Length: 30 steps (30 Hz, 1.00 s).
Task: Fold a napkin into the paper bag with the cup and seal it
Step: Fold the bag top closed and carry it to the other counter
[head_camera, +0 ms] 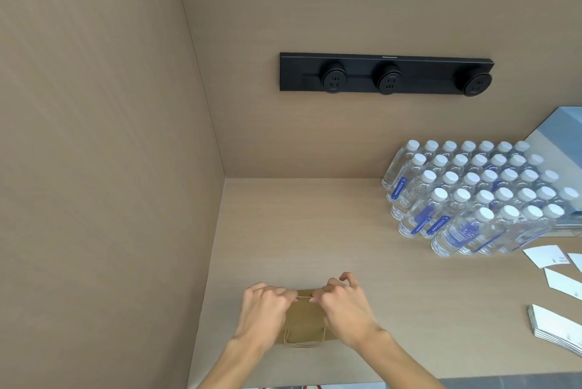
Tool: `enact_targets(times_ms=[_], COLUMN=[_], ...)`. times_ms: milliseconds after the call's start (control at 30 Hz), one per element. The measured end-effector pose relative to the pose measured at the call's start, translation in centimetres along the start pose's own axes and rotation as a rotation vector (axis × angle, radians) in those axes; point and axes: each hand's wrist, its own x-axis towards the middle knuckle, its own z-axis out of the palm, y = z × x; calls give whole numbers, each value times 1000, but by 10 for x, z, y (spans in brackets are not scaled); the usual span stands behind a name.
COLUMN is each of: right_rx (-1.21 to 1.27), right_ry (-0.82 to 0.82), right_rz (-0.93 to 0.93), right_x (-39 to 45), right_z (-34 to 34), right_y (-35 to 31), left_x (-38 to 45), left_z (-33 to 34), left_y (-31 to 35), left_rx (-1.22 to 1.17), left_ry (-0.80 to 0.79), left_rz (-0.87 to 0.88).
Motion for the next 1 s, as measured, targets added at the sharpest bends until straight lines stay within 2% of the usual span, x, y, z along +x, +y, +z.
enact_targets(times_ms=[100, 300, 400, 600, 867, 1000], right_rx=[-43, -131, -140, -94, -43, 46], right_ry=[57, 124, 126, 186, 120, 46], right_rz=[-47, -76, -78, -58, -29, -71], right_x=[-5, -10, -11, -17, -26, -27], right_z=[4, 9, 10, 13, 9, 9], right_y=[10, 24, 29, 42, 58, 60], left_x=[-10, -18, -19, -24, -26, -27], left_z=[5, 5, 6, 2, 0, -1], left_y=[-15, -34, -40, -54, -53, -54], left_rx=[-25, -14, 24, 11, -42, -71], left_ry=[51, 159, 160, 159, 208, 204], left_rz=[-16, 63, 116, 113, 143, 111])
